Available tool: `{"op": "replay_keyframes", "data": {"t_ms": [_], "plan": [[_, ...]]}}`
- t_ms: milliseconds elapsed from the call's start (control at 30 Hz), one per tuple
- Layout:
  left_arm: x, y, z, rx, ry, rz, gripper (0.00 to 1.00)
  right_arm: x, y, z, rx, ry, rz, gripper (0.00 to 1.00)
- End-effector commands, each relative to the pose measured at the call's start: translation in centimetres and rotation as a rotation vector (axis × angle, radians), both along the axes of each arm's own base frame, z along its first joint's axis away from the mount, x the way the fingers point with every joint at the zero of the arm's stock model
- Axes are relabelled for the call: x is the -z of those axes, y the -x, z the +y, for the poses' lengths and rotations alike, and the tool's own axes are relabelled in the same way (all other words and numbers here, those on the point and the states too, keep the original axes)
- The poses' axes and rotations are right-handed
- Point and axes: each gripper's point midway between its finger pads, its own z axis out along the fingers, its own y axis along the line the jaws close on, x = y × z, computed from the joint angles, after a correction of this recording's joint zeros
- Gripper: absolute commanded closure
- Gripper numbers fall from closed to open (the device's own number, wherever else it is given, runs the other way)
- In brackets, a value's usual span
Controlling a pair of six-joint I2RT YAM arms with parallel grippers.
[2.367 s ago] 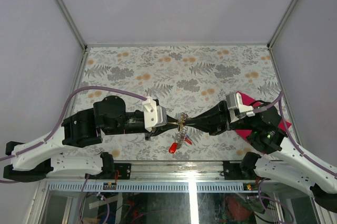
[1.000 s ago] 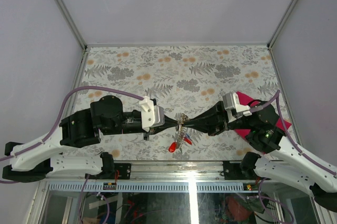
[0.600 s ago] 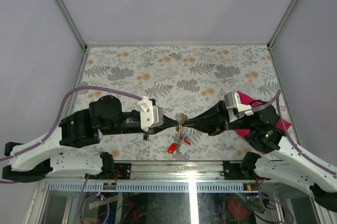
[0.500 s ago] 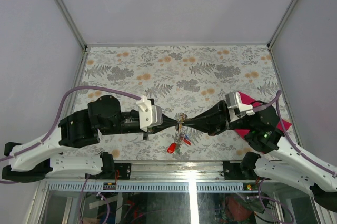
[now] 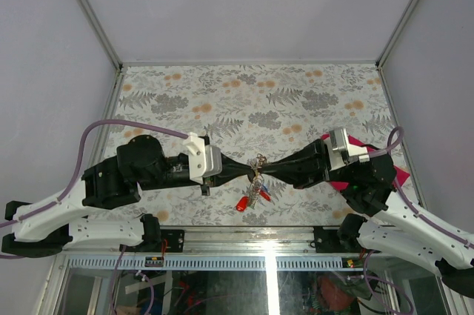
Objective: Put the keys on the keyring
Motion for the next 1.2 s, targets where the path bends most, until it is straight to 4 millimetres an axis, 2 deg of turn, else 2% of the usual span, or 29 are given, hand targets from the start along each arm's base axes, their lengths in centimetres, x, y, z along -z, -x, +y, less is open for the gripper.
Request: {"op": "replay_keyframes", "data": {"t_ms": [0, 333, 500, 800, 967, 1167], "plan": [[-1.0, 0.0, 0.0, -0.007, 0.049, -0.003, 1.00, -4.6, 0.8, -1.9, 0.029, -0.168, -0.087, 1.00], [-0.6, 0.0, -1.3, 0.009, 0.079, 0.015, 1.00, -5.8, 0.4, -2.4, 0.031, -0.275, -0.063, 1.00], [-0.9, -0.1, -1.3, 0.004, 0.100, 0.020, 0.99, -5.8, 0.2, -2.4, 0.036, -0.287, -0.061, 1.00], [-3.6, -0.7, 0.7, -0.062, 0.236, 0.009, 0.79, -5.0, 0.4, -2.0, 0.034, -0.224, -0.075, 1.00], [-4.9, -0.7, 1.6, -0.075, 0.325, 0.008, 0.75, -4.6, 0.9, -1.6, -0.004, -0.189, -0.088, 1.00], [-4.5, 0.0, 0.5, -0.025, 0.308, 0.013, 0.73, -4.4, 1.6, -1.2, -0.055, -0.170, -0.097, 1.00]]}}
